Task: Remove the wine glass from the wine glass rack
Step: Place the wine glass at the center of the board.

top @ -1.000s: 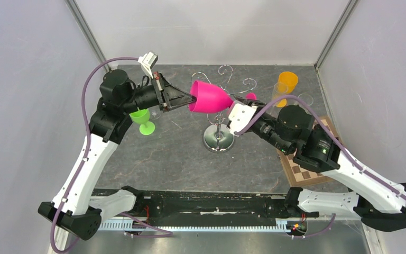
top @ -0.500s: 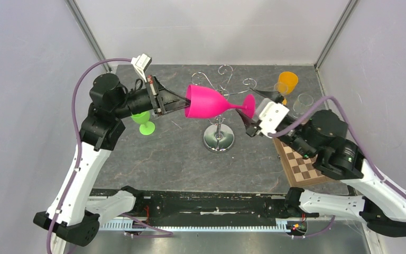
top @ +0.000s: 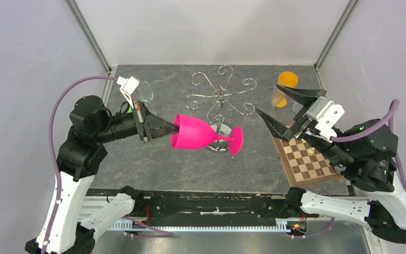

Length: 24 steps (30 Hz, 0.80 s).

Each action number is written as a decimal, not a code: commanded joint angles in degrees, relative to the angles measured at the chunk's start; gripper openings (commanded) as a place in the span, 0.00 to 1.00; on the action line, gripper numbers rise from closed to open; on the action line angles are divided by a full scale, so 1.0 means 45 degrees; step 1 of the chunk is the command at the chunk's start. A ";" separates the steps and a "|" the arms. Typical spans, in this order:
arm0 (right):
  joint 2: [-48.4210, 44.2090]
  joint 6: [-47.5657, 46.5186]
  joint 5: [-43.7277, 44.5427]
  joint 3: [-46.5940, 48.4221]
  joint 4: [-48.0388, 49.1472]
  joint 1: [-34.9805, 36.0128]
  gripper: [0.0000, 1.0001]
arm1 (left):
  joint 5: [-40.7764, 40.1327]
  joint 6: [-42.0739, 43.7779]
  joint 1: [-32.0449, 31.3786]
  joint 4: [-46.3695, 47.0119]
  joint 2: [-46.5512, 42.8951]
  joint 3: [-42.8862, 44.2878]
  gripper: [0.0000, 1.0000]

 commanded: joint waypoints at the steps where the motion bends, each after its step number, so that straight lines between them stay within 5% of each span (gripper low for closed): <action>1: 0.0069 0.0402 0.0317 0.0228 0.0025 0.0038 0.72 | 0.0218 0.1907 -0.0012 -0.1736 -0.0652 -0.0123 0.02; 13: -0.0068 0.0428 0.1372 -0.0459 0.0359 0.0039 0.74 | -0.2071 0.3846 -0.0021 -0.5192 -0.1326 -0.0846 0.02; 24: -0.0433 0.0577 0.2227 -0.2456 0.1009 0.0046 0.77 | -0.7211 0.4494 -0.0024 -0.6822 -0.0654 -0.1132 0.02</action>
